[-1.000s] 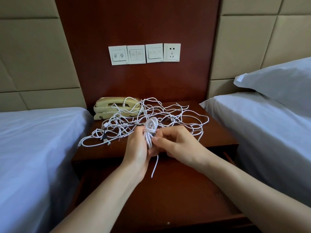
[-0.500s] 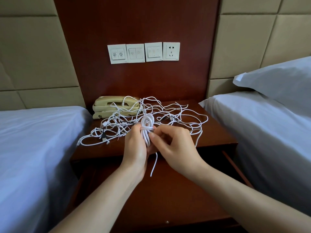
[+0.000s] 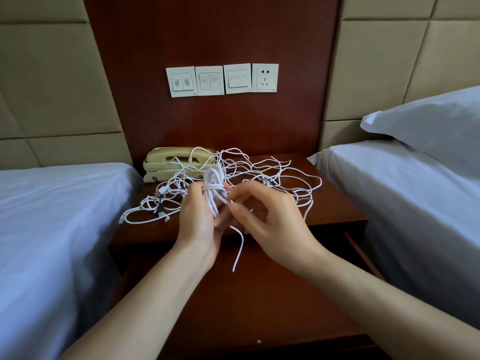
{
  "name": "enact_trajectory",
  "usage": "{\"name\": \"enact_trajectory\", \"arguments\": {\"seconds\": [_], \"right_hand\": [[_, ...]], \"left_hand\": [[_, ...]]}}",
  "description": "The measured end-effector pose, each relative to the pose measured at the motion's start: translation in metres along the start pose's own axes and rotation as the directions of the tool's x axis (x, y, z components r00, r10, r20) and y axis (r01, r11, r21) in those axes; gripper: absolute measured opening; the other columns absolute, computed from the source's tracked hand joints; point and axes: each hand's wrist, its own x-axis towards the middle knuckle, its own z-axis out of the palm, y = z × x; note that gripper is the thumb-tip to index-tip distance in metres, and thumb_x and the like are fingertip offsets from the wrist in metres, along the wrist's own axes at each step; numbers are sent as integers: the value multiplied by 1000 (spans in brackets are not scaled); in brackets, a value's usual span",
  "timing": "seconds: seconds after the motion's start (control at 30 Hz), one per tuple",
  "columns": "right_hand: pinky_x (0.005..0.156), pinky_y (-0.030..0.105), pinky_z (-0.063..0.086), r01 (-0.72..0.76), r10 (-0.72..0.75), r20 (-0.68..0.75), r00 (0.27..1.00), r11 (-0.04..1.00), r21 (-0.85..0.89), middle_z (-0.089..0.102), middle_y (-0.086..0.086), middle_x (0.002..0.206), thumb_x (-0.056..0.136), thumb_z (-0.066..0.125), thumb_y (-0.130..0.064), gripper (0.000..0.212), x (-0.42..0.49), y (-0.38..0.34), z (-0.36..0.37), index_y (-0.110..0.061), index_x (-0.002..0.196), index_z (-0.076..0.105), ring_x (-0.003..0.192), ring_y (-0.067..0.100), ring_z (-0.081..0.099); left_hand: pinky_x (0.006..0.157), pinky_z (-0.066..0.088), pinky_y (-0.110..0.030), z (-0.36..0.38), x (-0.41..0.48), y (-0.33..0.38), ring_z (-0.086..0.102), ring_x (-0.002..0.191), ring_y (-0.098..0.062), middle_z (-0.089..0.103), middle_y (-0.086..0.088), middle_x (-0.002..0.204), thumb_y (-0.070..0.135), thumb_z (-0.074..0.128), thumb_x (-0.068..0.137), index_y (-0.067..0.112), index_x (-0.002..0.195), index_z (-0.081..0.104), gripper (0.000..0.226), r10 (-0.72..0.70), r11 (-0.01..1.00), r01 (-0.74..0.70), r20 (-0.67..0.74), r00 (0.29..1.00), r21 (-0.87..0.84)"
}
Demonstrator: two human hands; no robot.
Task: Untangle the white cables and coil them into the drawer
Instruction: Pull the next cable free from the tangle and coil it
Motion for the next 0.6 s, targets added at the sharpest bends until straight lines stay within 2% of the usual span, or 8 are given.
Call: {"name": "enact_trajectory", "arguments": {"seconds": [0.1, 0.17, 0.3, 0.37, 0.43, 0.53, 0.6], "right_hand": [[64, 22, 50, 60, -62, -9, 998, 990, -129, 62, -12, 75, 88, 62, -10, 4, 1, 7, -7, -12, 91, 63, 72, 5, 61], [61, 21, 49, 72, -72, 5, 997, 989, -132, 61, -14, 76, 88, 62, -13, 4, 1, 9, -9, -15, 91, 62, 71, 5, 60], [66, 45, 53, 71, -67, 53, 996, 995, -75, 70, -1, 79, 89, 58, -19, 1, 1, 11, -9, -19, 90, 59, 77, 16, 67], [66, 45, 53, 66, -63, 46, 997, 995, -71, 69, 2, 78, 88, 59, -22, 2, 1, 12, -6, -23, 87, 57, 77, 19, 68], [64, 40, 53, 66, -64, 28, 998, 993, -94, 69, 1, 73, 87, 62, -21, 6, 0, 12, -5, -21, 84, 57, 72, 17, 67], [58, 18, 44, 57, -60, -32, 998, 994, -90, 62, -4, 66, 84, 67, -16, 12, -1, 10, -4, -18, 81, 56, 61, 8, 58], [56, 17, 40, 47, -52, -60, 997, 996, -81, 56, -5, 65, 83, 67, -17, 14, -2, 9, -3, -19, 80, 53, 59, 9, 53]], "left_hand": [[38, 34, -15, -3, 0, 2, 35, 30, -11, 39, -1, 37, 20, 25, 94, 10, 65, 48, 39, -27, 1000, 26, 30, 999, 5], [34, 30, -13, -3, -2, 1, 28, 26, -9, 34, 1, 32, 20, 23, 94, 8, 64, 46, 40, -36, 999, 35, 59, 998, 21], [33, 28, -12, -2, -5, -1, 26, 26, -8, 34, 2, 33, 17, 23, 95, 10, 60, 41, 40, -57, 998, 53, 112, 992, 43], [32, 26, -13, 0, -6, -3, 28, 25, -6, 35, 2, 33, 16, 23, 95, 10, 61, 39, 38, -67, 997, 64, 122, 990, 31], [32, 22, -14, 1, -7, -5, 28, 25, -6, 36, 4, 36, 17, 23, 95, 11, 62, 39, 37, -76, 997, 73, 122, 990, 28], [33, 19, -14, 1, -7, -7, 27, 27, -6, 36, 3, 39, 17, 25, 94, 12, 61, 41, 37, -58, 996, 49, 119, 991, 78], [36, 20, -15, 2, -9, -9, 28, 29, -6, 37, 3, 41, 17, 26, 93, 12, 60, 44, 38, -33, 993, 20, 118, 992, 117]]}}
